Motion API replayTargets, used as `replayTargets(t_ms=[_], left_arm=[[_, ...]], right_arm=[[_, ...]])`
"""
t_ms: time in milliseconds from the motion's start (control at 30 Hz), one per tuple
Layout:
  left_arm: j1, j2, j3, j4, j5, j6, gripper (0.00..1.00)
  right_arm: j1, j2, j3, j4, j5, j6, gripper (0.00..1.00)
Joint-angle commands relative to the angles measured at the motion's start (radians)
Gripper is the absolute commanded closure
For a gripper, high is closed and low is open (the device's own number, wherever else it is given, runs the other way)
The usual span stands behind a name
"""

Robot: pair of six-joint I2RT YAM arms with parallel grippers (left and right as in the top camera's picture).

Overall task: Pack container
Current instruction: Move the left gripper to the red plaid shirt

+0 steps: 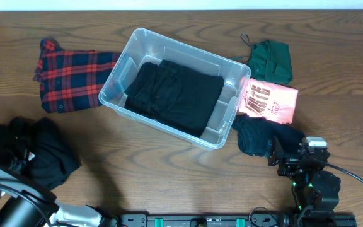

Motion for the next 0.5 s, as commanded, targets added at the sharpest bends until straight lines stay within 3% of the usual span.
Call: replayTargets(t_ms=[0,467], left_arm=[[0.035,-0.031,0.012,0.023,0.166,0.018,0.04],[0.082,-0.445,0.027,0.11,0.208,0.071,0.03]], right_arm=[[-0.002,-0.005,-0.003,-0.001,-0.008,0.008,0.01],[-0.002,-0.005,-0.003,-0.001,-0.008,0.009,0.01]])
